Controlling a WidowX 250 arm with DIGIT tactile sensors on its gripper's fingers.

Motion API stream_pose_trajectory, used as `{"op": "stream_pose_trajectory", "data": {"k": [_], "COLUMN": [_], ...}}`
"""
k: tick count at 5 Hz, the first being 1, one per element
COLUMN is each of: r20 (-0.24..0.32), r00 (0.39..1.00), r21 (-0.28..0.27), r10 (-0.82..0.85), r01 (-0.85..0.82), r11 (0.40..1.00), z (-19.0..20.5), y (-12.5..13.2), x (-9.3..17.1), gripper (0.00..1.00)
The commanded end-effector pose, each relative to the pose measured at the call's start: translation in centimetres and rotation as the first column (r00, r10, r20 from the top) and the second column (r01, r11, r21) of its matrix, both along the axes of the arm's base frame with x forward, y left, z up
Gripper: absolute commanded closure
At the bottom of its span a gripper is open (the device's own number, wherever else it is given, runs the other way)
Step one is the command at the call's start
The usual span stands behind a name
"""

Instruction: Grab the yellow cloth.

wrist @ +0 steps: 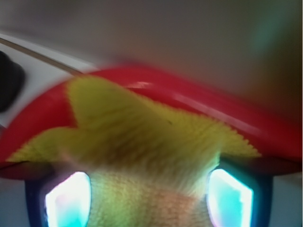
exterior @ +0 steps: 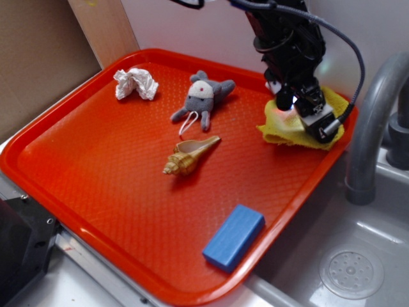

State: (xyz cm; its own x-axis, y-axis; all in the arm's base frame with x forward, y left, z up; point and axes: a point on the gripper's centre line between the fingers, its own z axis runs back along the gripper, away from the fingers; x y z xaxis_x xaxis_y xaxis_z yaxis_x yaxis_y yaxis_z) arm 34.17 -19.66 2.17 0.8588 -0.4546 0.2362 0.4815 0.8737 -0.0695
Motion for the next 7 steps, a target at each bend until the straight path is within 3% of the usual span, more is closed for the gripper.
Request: {"op": "stream_pose_trajectory", "data": {"k": [1,3,4,5,6,7], "r20": [0.036,0.07,0.056,-0.019,-0.07,-0.043], "r00": [0.998,0.995,0.995,0.988,0.96,0.95], "r21": [0.0,0.038,0.082,0.113,0.066,0.002], "r10": [0.05,0.072,0.086,0.151,0.27,0.31], "r01": [-0.05,-0.075,-0.091,-0.148,-0.265,-0.31], "r11": [0.999,0.996,0.992,0.983,0.962,0.951], "z": [1.4,3.2,4.6,7.1,12.0,16.9], "y": [-0.1,0.8,1.6,3.8,6.2,8.8], "x": [0.6,-2.4,-4.9,-6.8,-7.2,-8.9], "gripper": [1.0,1.0,1.0,1.0,1.0,1.0]}}
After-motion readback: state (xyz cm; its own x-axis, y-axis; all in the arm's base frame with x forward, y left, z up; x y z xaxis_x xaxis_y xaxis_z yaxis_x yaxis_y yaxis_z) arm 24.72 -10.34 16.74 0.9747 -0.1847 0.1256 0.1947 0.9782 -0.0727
